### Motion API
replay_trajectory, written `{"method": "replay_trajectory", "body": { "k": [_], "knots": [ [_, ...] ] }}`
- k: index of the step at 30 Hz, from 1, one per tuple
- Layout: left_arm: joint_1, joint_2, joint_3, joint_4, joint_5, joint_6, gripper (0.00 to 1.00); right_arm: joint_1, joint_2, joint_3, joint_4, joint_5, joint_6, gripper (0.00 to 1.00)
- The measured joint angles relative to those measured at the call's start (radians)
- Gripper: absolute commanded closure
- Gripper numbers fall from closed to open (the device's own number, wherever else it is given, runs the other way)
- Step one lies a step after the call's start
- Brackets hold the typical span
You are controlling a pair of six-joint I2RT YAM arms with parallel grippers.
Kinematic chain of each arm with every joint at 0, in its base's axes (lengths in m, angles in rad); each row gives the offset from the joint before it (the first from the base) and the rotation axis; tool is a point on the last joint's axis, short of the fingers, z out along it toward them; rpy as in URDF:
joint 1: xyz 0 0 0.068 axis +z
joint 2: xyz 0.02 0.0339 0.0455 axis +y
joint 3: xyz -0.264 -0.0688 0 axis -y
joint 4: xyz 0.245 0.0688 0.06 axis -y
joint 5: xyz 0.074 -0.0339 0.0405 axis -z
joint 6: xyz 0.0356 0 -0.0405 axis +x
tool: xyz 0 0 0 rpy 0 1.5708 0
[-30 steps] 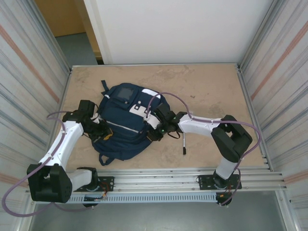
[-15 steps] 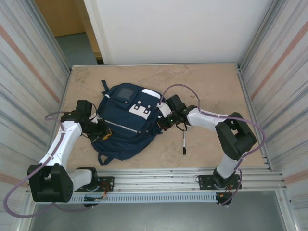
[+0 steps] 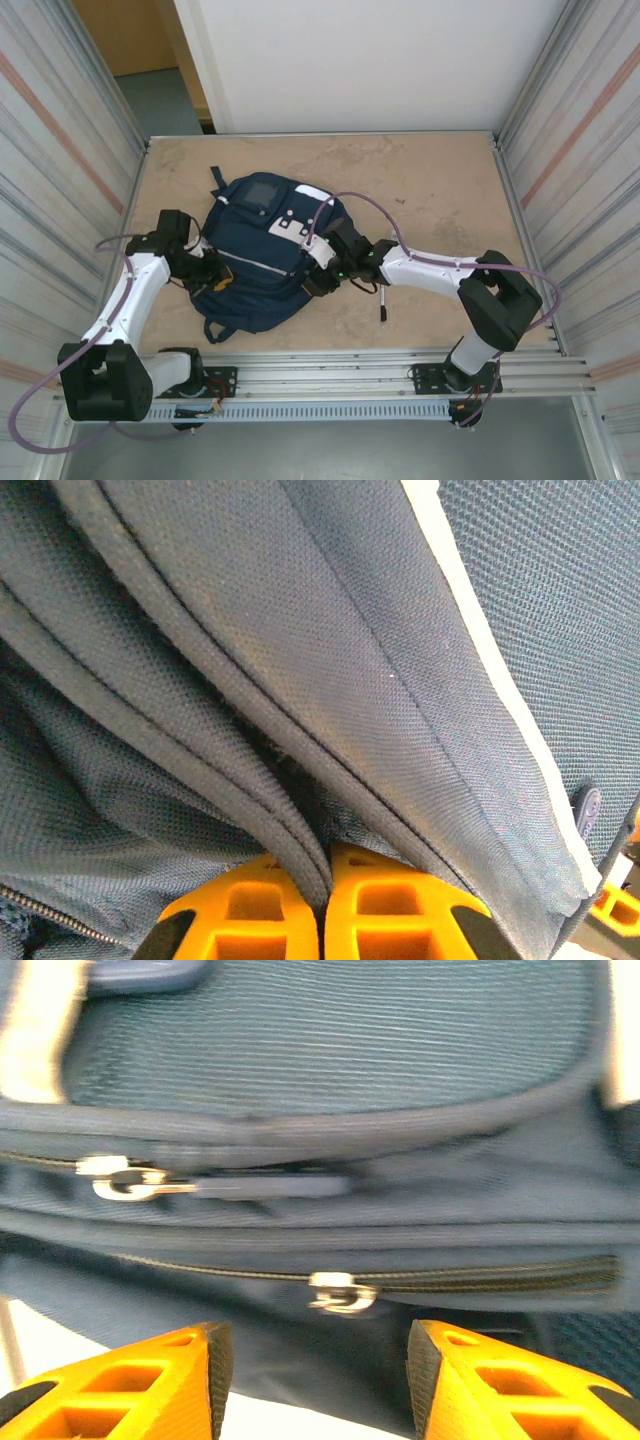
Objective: Pack the student bag
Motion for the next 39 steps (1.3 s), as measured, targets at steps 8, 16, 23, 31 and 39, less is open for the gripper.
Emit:
{"method": "replay_trajectory", "body": {
  "k": [8, 16, 23, 31, 39],
  "knots": [
    [0.000, 0.001, 0.000, 0.002, 0.008, 0.000, 1.00, 0.068, 0.055, 0.014, 0.050, 0.214, 0.116, 0.63],
    [0.001, 0.004, 0.000, 0.005, 0.011, 0.000, 1.00, 0.158, 0.086, 0.022, 0.079, 0.336, 0.215, 0.98],
    [0.002, 0.015, 0.000, 0.007, 0.022, 0.005, 1.00, 0.107, 0.048, 0.002, 0.078, 0.328, 0.219, 1.00],
    [0.002, 0.025, 0.003, 0.003, 0.028, 0.018, 1.00, -0.032, 0.016, -0.008, 0.067, 0.267, 0.216, 0.98],
    [0.002, 0.034, 0.003, 0.004, 0.045, 0.029, 1.00, -0.036, -0.101, -0.086, 0.061, 0.098, 0.196, 0.58]
  ]
}}
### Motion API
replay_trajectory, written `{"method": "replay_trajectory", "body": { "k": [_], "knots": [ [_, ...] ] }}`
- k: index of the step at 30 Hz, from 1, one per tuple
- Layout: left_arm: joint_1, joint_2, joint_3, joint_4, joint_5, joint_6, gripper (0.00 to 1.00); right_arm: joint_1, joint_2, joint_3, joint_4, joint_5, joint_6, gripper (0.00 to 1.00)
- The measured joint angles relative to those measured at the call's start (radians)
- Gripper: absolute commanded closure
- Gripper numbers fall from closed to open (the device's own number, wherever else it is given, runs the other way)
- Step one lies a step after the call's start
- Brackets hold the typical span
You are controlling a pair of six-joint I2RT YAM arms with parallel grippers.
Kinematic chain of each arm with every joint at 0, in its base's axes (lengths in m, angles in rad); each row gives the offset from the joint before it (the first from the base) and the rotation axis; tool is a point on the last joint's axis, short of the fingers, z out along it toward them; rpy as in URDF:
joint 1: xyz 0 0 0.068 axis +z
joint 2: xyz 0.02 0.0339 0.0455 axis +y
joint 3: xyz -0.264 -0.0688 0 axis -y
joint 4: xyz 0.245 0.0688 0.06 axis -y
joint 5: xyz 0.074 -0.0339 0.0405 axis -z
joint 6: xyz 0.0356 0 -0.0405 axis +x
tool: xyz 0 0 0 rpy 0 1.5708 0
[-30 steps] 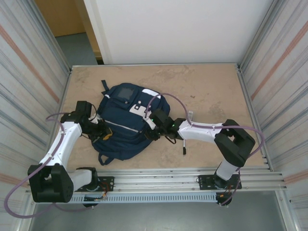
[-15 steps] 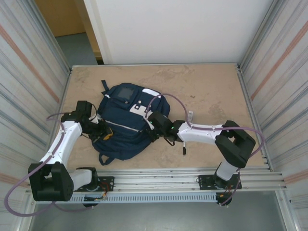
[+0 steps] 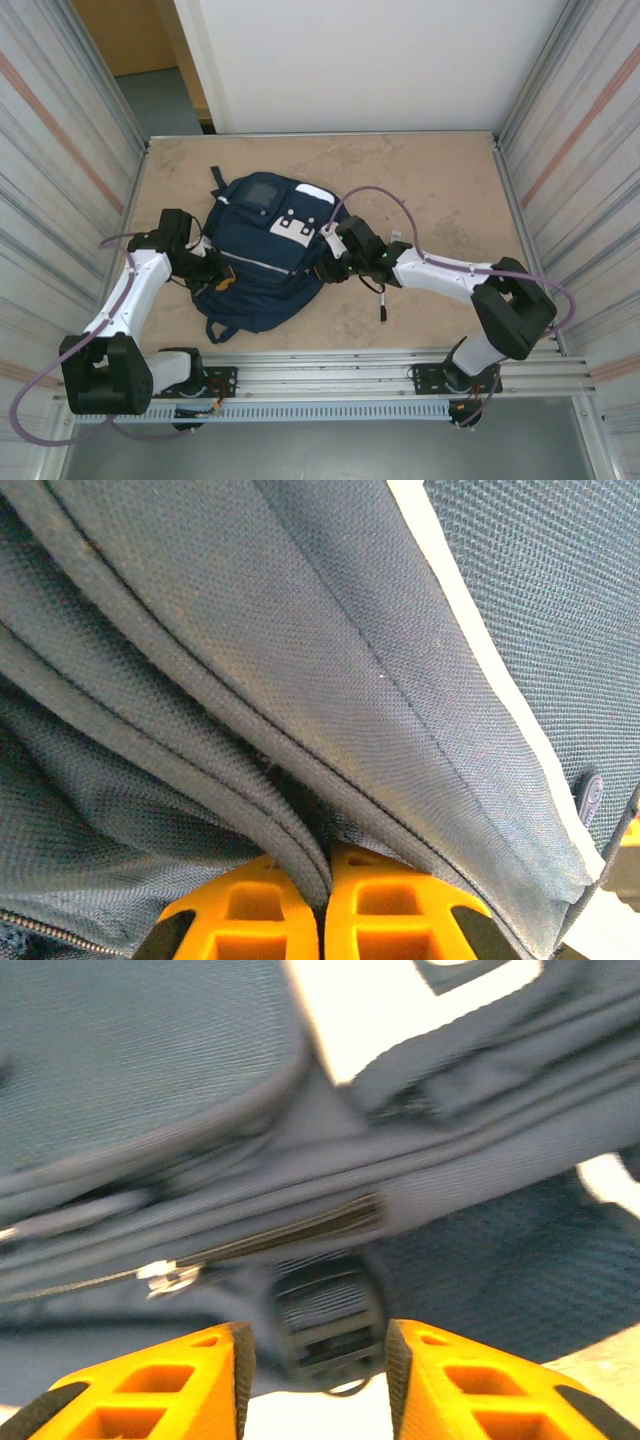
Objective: Pack the student bag
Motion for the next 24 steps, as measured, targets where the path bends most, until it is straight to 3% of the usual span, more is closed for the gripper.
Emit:
{"method": "replay_trajectory", "body": {
  "k": [6, 10, 17, 24],
  "knots": [
    [0.000, 0.000, 0.000, 0.000, 0.008, 0.000, 1.00, 0.110, -0.056, -0.020, 0.014, 0.003, 0.045, 0.50],
    [0.000, 0.000, 0.000, 0.000, 0.008, 0.000, 1.00, 0.191, -0.035, -0.016, 0.016, 0.080, 0.095, 0.50],
    [0.000, 0.000, 0.007, -0.004, 0.013, 0.002, 1.00, 0.212, 0.049, -0.012, 0.041, 0.280, 0.162, 0.52],
    [0.000, 0.000, 0.013, -0.007, 0.019, 0.002, 1.00, 0.221, 0.105, -0.008, 0.135, 0.328, 0.164, 0.53]
  ]
}}
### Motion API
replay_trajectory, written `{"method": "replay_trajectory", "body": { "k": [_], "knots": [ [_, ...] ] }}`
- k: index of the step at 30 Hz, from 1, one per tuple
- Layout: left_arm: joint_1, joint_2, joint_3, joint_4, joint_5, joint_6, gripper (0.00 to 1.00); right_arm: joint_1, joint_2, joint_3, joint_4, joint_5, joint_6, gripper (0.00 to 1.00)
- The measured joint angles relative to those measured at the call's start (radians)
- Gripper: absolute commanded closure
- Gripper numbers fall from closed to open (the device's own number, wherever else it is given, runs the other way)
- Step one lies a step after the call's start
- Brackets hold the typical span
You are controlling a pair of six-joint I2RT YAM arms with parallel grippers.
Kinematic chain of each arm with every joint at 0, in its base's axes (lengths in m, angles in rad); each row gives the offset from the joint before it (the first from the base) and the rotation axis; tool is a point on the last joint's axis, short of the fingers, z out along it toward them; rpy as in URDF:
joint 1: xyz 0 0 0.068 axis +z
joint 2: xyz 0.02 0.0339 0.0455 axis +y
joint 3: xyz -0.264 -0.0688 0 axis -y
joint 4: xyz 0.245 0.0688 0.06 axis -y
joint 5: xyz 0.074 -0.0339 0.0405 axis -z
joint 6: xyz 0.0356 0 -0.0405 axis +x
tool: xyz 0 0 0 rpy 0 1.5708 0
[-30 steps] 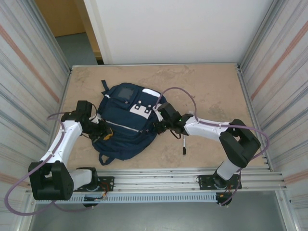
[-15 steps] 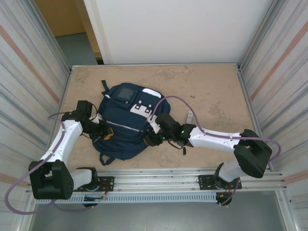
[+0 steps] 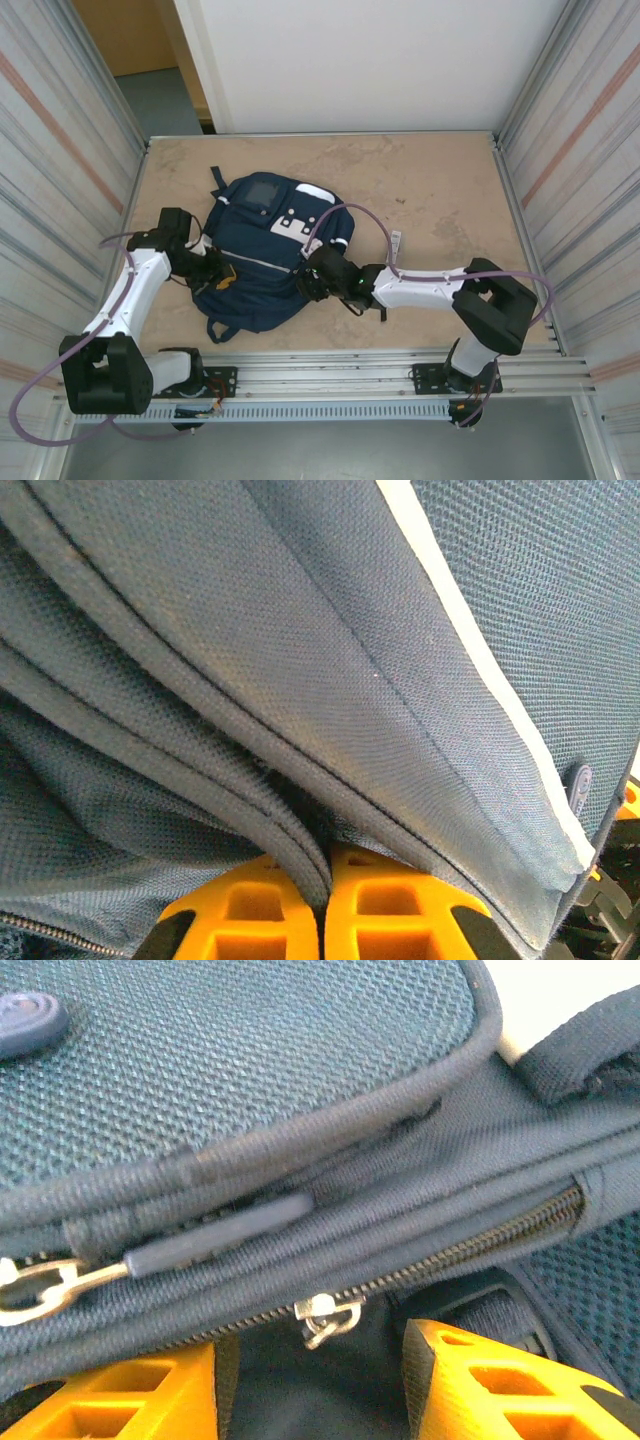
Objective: Pack the student bag
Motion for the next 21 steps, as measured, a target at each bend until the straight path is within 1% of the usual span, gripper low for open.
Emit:
{"method": "replay_trajectory", "body": {
  "k": [1, 2, 5, 7, 10, 13, 16, 21],
  "knots": [
    [0.000, 0.000, 0.000, 0.000, 0.000, 0.002, 1.00, 0.003, 0.003, 0.002, 0.008, 0.007, -0.001, 0.55],
    [0.000, 0.000, 0.000, 0.000, 0.000, 0.002, 1.00, 0.005, 0.004, 0.003, 0.011, 0.013, -0.006, 0.60],
    [0.005, 0.000, 0.000, 0.001, 0.011, 0.003, 1.00, 0.005, 0.004, 0.004, 0.032, 0.026, -0.026, 0.80],
    [0.005, 0.000, 0.000, 0.003, 0.017, 0.006, 1.00, -0.001, 0.004, 0.004, 0.046, 0.035, -0.031, 0.91],
    [0.005, 0.000, 0.000, 0.005, 0.022, 0.011, 1.00, -0.018, 0.004, 0.004, 0.055, 0.042, -0.046, 1.00],
    [0.005, 0.003, 0.000, 0.008, 0.031, 0.014, 1.00, -0.027, 0.002, 0.004, 0.054, 0.045, -0.060, 1.00],
    [0.005, 0.011, 0.000, 0.012, 0.040, 0.021, 1.00, -0.063, -0.011, 0.003, 0.050, 0.003, -0.079, 1.00],
    [0.005, 0.011, 0.000, 0.024, 0.053, 0.021, 1.00, -0.207, -0.016, 0.006, 0.018, -0.128, -0.102, 1.00]
  ]
}}
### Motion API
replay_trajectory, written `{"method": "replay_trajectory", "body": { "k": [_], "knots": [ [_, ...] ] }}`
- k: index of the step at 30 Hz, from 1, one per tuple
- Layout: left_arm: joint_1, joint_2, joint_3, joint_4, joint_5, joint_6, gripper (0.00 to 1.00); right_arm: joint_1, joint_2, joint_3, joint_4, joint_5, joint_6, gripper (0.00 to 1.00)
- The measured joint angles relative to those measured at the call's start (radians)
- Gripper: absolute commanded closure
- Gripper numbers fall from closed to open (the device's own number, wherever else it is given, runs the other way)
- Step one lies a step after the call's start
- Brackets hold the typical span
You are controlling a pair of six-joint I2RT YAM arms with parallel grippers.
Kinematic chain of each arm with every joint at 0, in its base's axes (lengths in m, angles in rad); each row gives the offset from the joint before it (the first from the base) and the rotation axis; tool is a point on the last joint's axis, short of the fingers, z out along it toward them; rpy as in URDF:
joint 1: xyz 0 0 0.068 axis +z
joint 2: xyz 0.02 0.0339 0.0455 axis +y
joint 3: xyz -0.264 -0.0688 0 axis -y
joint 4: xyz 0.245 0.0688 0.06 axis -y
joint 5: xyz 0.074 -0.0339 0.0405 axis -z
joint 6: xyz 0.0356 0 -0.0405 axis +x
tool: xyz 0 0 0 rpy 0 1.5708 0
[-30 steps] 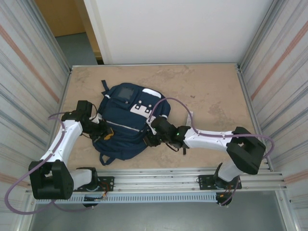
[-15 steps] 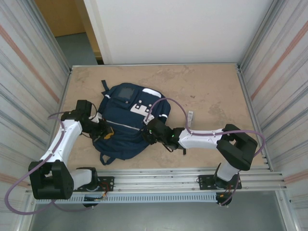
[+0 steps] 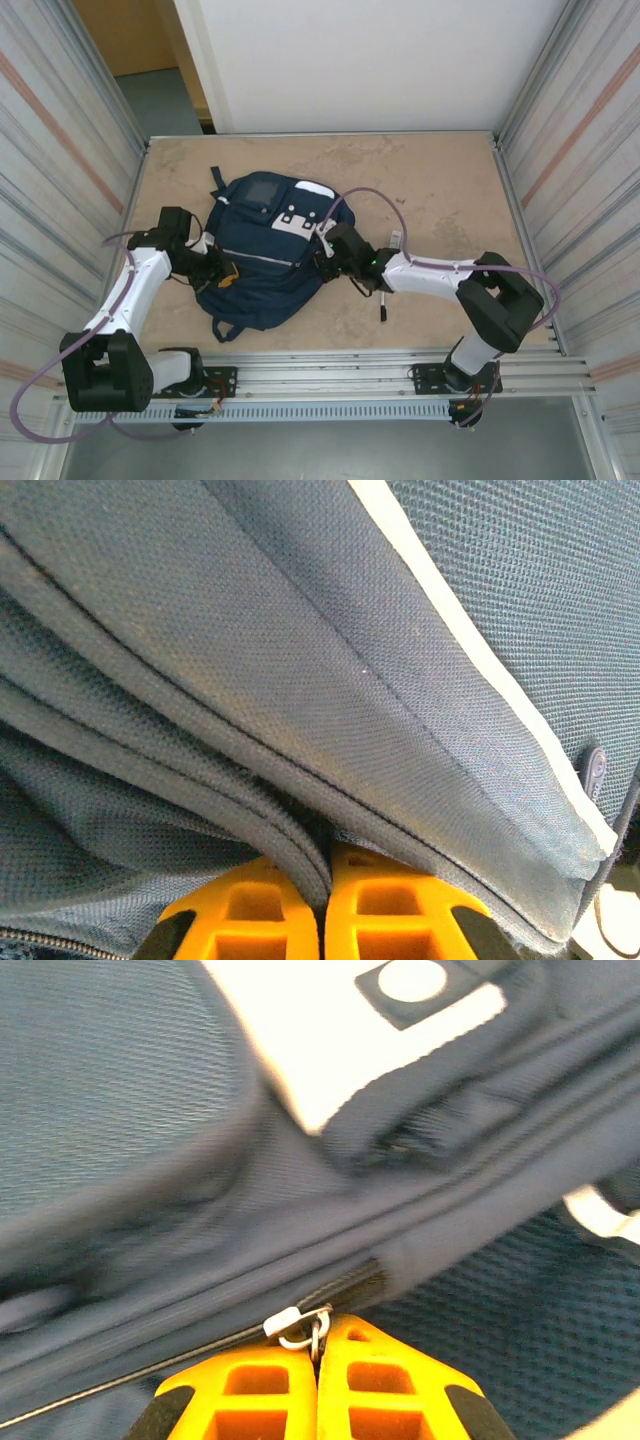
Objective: Pack the student bag
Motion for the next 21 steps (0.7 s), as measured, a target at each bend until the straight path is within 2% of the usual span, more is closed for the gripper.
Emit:
{"method": "replay_trajectory", "body": {
  "k": [14, 16, 17, 20, 21],
  "knots": [
    [-0.001, -0.027, -0.034, 0.108, 0.033, 0.012, 1.00, -0.185, 0.097, 0.127, -0.107, -0.282, 0.010, 1.00],
    [-0.006, -0.044, -0.038, 0.114, 0.028, 0.018, 1.00, -0.204, 0.105, 0.133, -0.117, -0.335, 0.008, 0.94],
    [-0.008, -0.060, -0.043, 0.121, 0.022, 0.019, 0.98, -0.211, 0.109, 0.137, -0.125, -0.356, 0.005, 0.90],
    [-0.009, -0.095, -0.051, 0.126, 0.008, 0.029, 0.68, -0.224, 0.110, 0.140, -0.140, -0.393, -0.010, 0.82],
    [-0.009, -0.106, -0.051, 0.117, 0.011, 0.038, 0.63, -0.232, 0.110, 0.140, -0.148, -0.393, -0.016, 0.78]
  ]
}}
